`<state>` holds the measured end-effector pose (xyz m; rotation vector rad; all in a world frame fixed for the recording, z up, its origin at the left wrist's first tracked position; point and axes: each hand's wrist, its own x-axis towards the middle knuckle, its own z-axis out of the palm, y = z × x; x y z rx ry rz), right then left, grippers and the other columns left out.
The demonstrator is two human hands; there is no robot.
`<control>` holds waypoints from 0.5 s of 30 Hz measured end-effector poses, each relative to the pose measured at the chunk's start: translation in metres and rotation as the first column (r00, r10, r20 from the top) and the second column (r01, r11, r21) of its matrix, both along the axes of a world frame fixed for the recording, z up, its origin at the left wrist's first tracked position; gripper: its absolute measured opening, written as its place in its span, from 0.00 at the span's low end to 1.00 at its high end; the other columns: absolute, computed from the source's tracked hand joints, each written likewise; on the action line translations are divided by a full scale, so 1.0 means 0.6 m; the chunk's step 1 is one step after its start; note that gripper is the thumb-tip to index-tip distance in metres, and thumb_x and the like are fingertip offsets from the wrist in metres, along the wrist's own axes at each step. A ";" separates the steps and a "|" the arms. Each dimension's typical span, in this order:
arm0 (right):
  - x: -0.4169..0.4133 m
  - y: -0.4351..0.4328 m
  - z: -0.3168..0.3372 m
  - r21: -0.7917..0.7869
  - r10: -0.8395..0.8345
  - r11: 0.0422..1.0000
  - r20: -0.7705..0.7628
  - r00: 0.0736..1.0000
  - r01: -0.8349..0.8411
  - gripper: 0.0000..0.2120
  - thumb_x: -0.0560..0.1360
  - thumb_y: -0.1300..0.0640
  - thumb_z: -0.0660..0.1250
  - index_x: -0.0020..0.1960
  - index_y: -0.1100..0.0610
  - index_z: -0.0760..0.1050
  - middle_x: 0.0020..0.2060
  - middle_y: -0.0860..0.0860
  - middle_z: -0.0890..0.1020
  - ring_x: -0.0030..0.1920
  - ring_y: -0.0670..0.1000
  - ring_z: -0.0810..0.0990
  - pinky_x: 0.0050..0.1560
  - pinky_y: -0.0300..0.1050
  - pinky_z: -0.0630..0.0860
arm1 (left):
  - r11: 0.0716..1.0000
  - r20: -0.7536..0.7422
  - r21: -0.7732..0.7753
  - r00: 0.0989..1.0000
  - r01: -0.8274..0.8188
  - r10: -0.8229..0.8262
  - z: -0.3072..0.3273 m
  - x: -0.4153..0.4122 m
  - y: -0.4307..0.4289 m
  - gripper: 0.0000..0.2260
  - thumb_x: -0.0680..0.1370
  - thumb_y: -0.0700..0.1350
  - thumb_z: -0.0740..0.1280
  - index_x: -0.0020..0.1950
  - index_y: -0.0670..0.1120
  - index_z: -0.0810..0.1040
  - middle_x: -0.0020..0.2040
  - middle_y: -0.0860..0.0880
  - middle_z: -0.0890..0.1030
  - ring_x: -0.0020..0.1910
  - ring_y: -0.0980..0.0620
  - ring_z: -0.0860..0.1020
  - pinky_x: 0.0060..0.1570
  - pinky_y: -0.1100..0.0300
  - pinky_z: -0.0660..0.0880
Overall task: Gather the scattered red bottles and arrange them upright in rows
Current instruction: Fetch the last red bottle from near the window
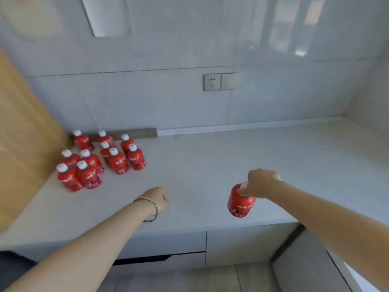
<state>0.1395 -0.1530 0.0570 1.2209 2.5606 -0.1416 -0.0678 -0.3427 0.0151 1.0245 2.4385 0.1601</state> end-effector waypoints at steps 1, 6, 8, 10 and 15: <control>-0.044 -0.009 0.002 0.006 0.033 0.999 -0.003 0.999 -0.033 0.17 0.72 0.41 0.60 0.44 0.54 0.72 0.32 0.47 0.72 0.42 0.51 0.77 0.45 0.41 0.74 | 0.999 0.002 0.008 0.999 -0.046 0.046 0.004 -0.034 -0.022 0.07 0.76 0.42 0.59 0.49 0.45 0.77 0.54 0.45 0.81 0.48 0.48 0.76 0.47 0.61 0.69; -0.244 -0.047 0.001 0.049 0.192 0.981 -0.040 0.981 -0.190 0.16 0.73 0.42 0.59 0.39 0.55 0.70 0.30 0.47 0.70 0.41 0.52 0.76 0.42 0.40 0.71 | 0.970 -0.001 0.027 0.970 -0.242 0.242 0.002 -0.185 -0.113 0.08 0.78 0.44 0.60 0.51 0.44 0.76 0.54 0.46 0.79 0.47 0.49 0.73 0.48 0.59 0.70; -0.317 -0.060 -0.009 0.064 0.241 0.969 -0.045 0.969 -0.238 0.15 0.73 0.43 0.58 0.37 0.55 0.68 0.30 0.47 0.70 0.41 0.52 0.75 0.42 0.40 0.70 | 0.953 0.004 0.008 0.953 -0.304 0.304 -0.004 -0.241 -0.140 0.06 0.77 0.43 0.60 0.48 0.44 0.76 0.47 0.46 0.79 0.45 0.48 0.74 0.47 0.59 0.70; -0.396 -0.067 -0.022 0.059 0.288 0.957 -0.051 0.956 -0.285 0.15 0.73 0.43 0.58 0.39 0.55 0.69 0.30 0.47 0.69 0.42 0.52 0.75 0.43 0.41 0.70 | 0.938 0.007 -0.001 0.938 -0.346 0.346 -0.007 -0.302 -0.155 0.07 0.76 0.42 0.60 0.40 0.44 0.73 0.39 0.47 0.76 0.42 0.47 0.74 0.44 0.59 0.70; -0.603 -0.090 -0.058 0.023 0.426 0.905 -0.015 0.904 -0.426 0.17 0.74 0.40 0.57 0.43 0.55 0.70 0.30 0.47 0.70 0.42 0.51 0.75 0.43 0.40 0.71 | 0.909 -0.017 0.004 0.908 -0.418 0.418 0.002 -0.458 -0.162 0.15 0.77 0.40 0.57 0.30 0.44 0.67 0.32 0.47 0.69 0.39 0.47 0.70 0.41 0.59 0.65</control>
